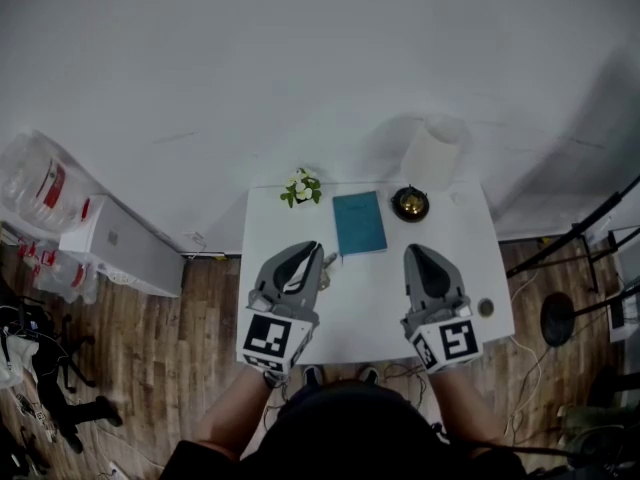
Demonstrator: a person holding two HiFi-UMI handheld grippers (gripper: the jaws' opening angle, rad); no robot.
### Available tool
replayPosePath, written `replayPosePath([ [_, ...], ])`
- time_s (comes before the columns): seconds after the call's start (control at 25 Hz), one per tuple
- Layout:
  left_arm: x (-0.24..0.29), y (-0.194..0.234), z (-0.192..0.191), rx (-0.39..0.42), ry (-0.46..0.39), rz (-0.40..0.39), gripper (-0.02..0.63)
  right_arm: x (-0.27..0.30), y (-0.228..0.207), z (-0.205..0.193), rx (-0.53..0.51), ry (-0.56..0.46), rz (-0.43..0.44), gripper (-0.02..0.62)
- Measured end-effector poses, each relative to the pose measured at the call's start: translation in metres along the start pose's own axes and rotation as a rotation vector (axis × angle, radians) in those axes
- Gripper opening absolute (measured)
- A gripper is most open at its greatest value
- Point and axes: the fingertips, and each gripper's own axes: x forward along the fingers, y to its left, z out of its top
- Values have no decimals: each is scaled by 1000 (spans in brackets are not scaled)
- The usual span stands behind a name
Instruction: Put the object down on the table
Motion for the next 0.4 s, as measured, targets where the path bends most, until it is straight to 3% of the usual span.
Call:
replayPosePath([
  [0.4, -11, 11, -2, -1, 1, -9, 18, 1, 15, 2, -3, 2, -14, 5],
])
